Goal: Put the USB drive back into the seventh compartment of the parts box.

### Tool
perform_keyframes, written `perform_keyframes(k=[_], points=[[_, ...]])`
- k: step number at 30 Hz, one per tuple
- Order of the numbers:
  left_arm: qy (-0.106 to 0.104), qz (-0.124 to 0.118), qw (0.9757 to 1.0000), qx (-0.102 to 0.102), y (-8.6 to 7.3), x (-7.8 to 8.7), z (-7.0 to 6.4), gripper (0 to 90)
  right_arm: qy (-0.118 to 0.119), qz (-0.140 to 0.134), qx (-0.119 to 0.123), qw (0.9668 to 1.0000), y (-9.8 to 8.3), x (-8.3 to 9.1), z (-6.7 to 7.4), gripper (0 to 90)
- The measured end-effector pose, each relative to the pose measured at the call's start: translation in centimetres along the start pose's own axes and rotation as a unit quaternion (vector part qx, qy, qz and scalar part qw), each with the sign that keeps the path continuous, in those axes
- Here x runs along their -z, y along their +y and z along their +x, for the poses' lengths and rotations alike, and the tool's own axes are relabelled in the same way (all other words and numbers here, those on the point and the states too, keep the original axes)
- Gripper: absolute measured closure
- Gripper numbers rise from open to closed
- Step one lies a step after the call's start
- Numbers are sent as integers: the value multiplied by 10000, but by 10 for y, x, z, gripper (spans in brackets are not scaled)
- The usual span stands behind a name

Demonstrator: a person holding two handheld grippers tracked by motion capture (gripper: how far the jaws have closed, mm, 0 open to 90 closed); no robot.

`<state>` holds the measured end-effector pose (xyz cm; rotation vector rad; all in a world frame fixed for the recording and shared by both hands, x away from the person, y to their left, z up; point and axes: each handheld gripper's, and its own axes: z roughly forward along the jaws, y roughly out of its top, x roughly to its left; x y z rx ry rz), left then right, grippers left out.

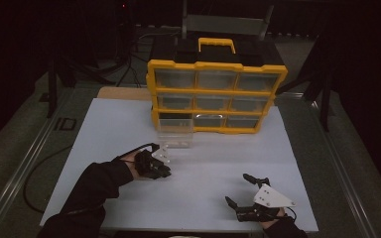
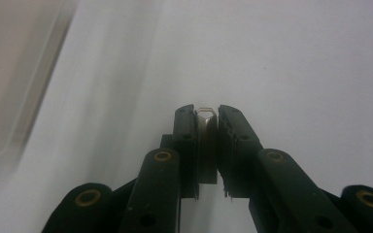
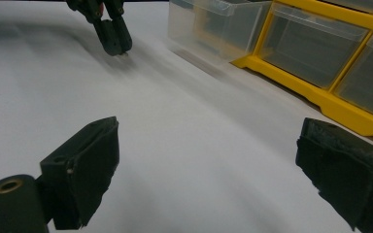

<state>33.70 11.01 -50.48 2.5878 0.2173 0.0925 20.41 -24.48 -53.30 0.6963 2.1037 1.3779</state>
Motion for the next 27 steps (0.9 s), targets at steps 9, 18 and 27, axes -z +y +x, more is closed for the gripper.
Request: perform_keyframes(k=[9,18,27], points=[[7,-82,9999,98,10,11,1,796,4,6,0,10000,0,0,0,88],[7,-135,9999,100,21,22,5,796,-1,5,-7,10000,0,0,0,88],[21,-167,9998,85,30,31,8,796,2,10,-14,10000,0,0,0,88]])
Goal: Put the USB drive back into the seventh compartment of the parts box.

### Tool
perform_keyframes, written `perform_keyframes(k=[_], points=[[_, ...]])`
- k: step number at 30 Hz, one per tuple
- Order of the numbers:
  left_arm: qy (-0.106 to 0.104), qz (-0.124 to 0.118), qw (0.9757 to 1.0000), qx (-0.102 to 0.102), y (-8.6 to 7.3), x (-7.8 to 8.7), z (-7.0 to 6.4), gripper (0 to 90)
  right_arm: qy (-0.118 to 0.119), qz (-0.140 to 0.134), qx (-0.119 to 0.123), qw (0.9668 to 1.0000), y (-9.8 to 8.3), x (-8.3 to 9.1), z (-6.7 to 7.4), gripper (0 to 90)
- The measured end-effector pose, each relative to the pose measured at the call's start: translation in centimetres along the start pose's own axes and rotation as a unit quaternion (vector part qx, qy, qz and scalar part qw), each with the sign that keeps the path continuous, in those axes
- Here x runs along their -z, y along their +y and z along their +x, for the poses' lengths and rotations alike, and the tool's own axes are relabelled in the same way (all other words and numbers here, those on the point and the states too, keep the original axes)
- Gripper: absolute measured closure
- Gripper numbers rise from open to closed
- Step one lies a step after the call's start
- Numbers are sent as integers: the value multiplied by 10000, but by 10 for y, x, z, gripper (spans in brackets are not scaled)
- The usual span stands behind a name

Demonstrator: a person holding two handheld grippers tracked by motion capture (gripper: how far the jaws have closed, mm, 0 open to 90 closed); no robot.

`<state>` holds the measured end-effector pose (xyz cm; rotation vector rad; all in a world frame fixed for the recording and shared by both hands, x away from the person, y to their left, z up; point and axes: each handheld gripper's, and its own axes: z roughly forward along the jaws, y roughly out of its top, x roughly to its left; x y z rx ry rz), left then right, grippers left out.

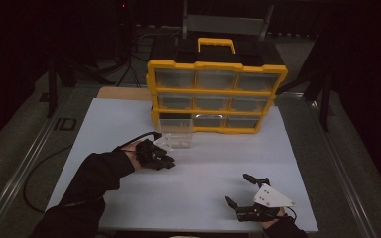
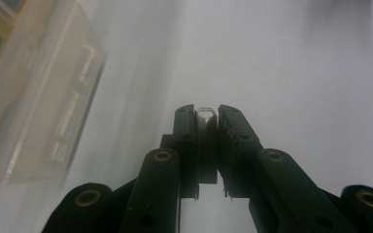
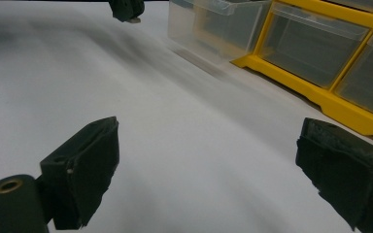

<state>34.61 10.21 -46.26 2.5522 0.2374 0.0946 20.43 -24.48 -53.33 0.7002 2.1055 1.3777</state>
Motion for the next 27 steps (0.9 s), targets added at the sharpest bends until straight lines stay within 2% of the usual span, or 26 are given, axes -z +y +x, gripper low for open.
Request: perform_keyframes(k=[27], points=[[63,-401,9988,256,23,34,16,796,13,18,9,10000,0,0,0,88]])
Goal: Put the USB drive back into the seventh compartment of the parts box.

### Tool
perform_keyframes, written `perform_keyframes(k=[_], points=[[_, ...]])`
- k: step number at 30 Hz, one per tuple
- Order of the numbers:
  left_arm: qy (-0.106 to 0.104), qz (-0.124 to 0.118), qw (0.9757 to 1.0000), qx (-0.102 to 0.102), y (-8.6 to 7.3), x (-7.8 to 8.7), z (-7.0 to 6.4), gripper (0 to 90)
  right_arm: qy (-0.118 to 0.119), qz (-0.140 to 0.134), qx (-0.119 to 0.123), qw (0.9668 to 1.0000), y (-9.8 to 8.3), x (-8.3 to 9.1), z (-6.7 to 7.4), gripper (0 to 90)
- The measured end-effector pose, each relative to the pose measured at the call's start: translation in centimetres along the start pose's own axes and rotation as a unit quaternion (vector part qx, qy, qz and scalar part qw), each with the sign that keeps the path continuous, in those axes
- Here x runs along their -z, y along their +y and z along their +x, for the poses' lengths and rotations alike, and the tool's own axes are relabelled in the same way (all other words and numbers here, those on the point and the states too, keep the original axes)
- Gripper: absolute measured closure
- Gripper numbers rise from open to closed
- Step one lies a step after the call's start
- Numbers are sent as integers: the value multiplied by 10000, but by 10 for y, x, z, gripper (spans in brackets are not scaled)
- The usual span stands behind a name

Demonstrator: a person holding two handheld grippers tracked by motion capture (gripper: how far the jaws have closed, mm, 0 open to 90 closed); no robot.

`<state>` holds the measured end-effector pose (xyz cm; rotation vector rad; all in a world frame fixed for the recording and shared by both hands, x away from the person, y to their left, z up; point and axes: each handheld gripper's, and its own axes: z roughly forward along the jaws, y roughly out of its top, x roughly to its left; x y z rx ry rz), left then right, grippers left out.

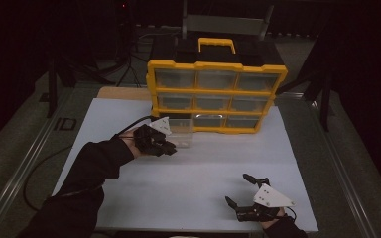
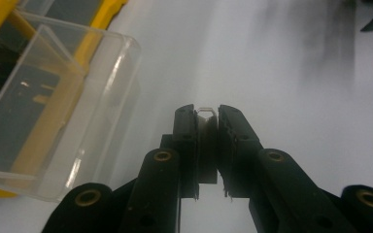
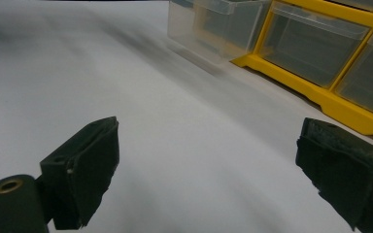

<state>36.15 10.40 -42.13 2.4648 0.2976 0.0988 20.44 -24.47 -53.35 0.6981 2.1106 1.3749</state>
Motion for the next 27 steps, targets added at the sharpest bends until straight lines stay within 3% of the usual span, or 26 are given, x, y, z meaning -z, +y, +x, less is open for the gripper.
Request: perform_keyframes(k=[20,27], points=[[304,-205,9989,277,15,11,14,796,-15,-9,-21,10000,0,0,0,88],[482,-317,9973,454,21,15,19,796,-17,-12,-27,10000,0,0,0,88]])
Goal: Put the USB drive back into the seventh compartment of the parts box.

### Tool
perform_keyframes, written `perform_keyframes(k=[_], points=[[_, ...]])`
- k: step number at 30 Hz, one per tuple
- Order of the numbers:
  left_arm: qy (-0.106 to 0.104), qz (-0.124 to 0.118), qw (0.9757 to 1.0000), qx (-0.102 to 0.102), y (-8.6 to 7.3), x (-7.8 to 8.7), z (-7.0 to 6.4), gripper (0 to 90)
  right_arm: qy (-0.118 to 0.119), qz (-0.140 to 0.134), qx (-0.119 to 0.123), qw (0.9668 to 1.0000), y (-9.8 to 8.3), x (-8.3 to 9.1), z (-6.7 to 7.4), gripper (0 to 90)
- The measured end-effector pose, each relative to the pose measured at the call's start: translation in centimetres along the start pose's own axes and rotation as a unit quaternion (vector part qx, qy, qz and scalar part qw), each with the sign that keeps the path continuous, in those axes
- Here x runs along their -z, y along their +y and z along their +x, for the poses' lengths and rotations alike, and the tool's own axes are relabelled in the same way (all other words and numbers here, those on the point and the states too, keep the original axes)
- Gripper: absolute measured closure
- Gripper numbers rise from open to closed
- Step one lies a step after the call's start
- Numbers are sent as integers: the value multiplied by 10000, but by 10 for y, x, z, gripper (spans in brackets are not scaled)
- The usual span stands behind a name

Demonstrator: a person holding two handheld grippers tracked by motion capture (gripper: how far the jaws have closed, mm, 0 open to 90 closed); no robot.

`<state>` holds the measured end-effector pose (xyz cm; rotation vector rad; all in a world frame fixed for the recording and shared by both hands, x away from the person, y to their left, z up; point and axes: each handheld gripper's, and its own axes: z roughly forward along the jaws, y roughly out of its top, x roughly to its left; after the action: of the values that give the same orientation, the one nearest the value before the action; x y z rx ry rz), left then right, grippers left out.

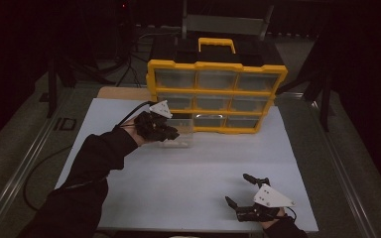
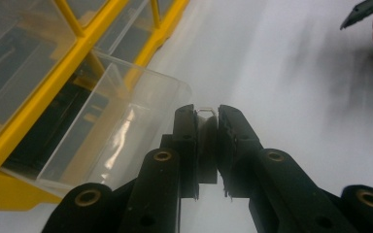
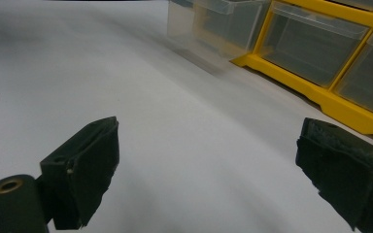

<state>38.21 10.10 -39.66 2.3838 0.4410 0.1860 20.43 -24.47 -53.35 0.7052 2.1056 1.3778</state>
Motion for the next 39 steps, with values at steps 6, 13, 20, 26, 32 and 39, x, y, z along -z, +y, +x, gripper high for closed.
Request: perform_keyframes(k=[6,13,20,26,32,39], points=[[216,-116,9994,251,3,1,5,796,4,4,4,10000,0,0,0,88],[456,-216,9973,540,4,1,13,796,-15,-15,2,10000,0,0,0,88],[670,-248,9949,714,5,0,16,796,-22,-11,-3,10000,0,1,-1,88],[836,-353,9918,903,6,-3,18,795,-43,-12,-22,10000,1,1,0,88],[957,-367,9906,909,5,-10,19,796,-65,-26,-6,10000,0,1,-1,88],[1160,-386,9881,936,7,-15,20,796,-67,-34,-57,10000,0,0,-1,88]])
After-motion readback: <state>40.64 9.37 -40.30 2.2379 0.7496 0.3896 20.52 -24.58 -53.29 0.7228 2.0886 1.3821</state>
